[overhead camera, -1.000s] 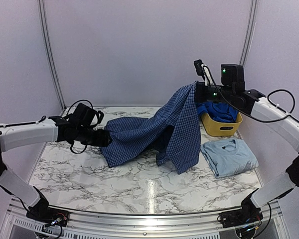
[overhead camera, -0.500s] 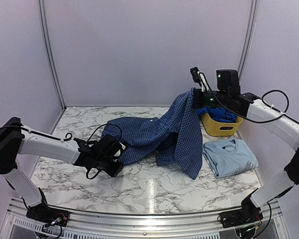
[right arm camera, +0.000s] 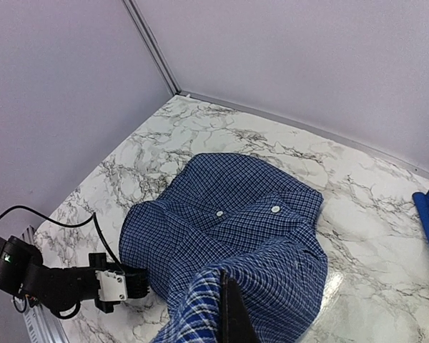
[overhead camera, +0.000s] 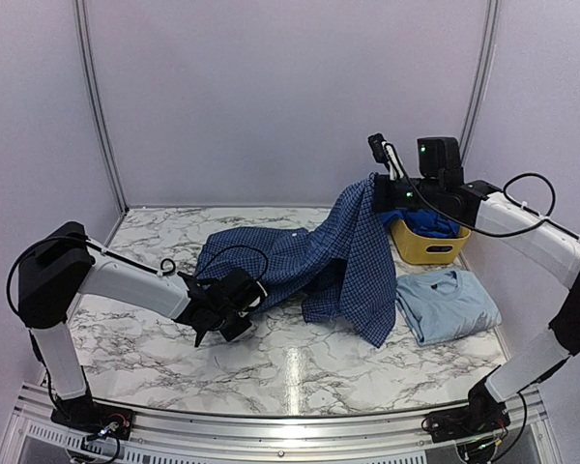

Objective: Fold and stack the mixed laundry pile
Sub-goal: Flatten out the crumpled shirt at the center of the board.

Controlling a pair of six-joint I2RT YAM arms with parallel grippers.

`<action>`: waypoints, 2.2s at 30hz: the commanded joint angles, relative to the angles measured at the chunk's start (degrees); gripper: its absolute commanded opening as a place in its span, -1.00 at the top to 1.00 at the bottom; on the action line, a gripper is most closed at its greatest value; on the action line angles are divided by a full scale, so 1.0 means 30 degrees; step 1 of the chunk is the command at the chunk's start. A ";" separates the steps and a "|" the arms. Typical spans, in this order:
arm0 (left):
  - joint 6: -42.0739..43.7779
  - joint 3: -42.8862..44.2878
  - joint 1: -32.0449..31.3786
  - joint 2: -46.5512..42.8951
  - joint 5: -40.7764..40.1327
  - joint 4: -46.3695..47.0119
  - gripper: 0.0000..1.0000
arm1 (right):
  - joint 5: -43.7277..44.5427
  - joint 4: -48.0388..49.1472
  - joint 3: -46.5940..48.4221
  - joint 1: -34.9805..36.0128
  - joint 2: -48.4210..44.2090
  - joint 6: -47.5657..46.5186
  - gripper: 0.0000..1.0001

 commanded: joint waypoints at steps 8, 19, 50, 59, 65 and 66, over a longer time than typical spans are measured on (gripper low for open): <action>-0.0516 -0.1275 0.0629 -0.6579 -0.0674 -0.0195 1.00 | 0.0543 -0.0536 0.1892 -0.0632 0.0264 -0.0590 1.00; -0.5225 0.7895 0.7689 -0.9915 -0.0450 -0.3606 1.00 | 0.2262 -0.3961 1.3743 -0.0646 0.4318 -0.2920 1.00; -0.4014 2.0526 0.7743 -1.2891 0.3677 -0.5759 1.00 | 0.5459 -0.3627 1.9176 0.5983 0.0218 -0.3395 1.00; -0.3256 1.5082 1.1133 -0.8472 0.1749 -0.3640 1.00 | 0.2040 0.0052 1.0108 -0.0741 0.2179 -0.1855 1.00; -0.3832 1.6334 1.3865 -0.0736 0.2370 -0.2927 0.29 | 0.3587 -0.2181 1.5001 -0.2436 1.0884 -0.1267 0.11; -0.3808 1.8155 1.3888 0.0594 0.1885 -0.3715 -0.25 | 0.4139 -0.4118 1.7497 -0.2611 1.2781 -0.1341 -0.11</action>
